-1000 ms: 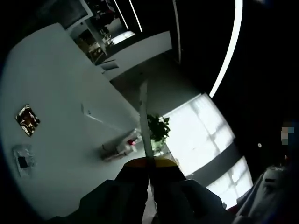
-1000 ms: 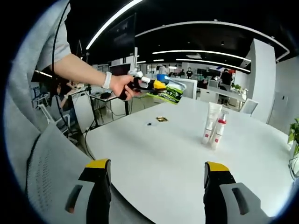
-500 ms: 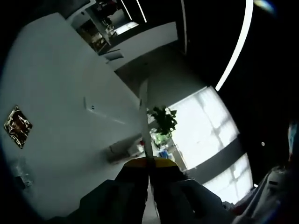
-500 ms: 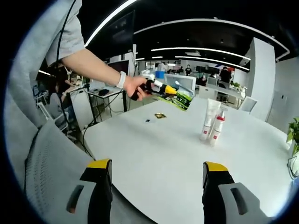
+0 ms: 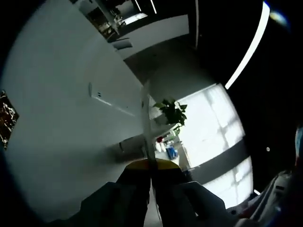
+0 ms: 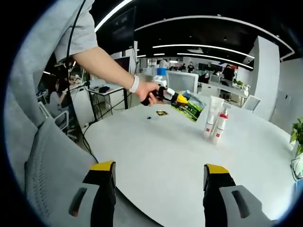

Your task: Arrange the skincare products in the storage area until every visible bottle or jar stands upright without overlapping.

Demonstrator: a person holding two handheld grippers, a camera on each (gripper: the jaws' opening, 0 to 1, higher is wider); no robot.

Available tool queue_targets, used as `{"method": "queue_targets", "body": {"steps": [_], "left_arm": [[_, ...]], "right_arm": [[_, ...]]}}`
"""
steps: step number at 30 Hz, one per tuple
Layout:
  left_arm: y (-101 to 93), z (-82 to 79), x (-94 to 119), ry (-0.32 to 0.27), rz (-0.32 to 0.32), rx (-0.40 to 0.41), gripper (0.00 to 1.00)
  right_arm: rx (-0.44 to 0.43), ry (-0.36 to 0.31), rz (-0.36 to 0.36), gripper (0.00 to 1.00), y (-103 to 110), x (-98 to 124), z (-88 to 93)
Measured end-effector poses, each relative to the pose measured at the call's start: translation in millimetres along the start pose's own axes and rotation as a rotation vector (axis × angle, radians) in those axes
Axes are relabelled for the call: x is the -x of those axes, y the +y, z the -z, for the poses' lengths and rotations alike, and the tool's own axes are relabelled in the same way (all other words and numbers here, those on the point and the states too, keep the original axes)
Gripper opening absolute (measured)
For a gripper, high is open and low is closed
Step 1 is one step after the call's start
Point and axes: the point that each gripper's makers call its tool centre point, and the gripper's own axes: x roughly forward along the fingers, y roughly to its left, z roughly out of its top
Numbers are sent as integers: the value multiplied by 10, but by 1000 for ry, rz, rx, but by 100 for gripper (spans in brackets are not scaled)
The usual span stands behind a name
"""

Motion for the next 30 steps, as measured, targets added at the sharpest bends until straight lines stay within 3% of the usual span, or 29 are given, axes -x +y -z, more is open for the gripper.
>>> {"method": "queue_targets", "body": {"steps": [6,15,21,30], "left_arm": [[227,87,-139,29,-31,29,0],[408,176,-322,44,-58,71,0],[366,368,-387,64,-93,90,0],[636,311,-377,78,-164,102,0]], "right_arm": [[-1,9,0,72,-7,-3,19],[1,25,1,70,-16,-6,55],[7,33,-4,68,-7,-9,75],[13,48,-8,66,4,-13,107]]}}
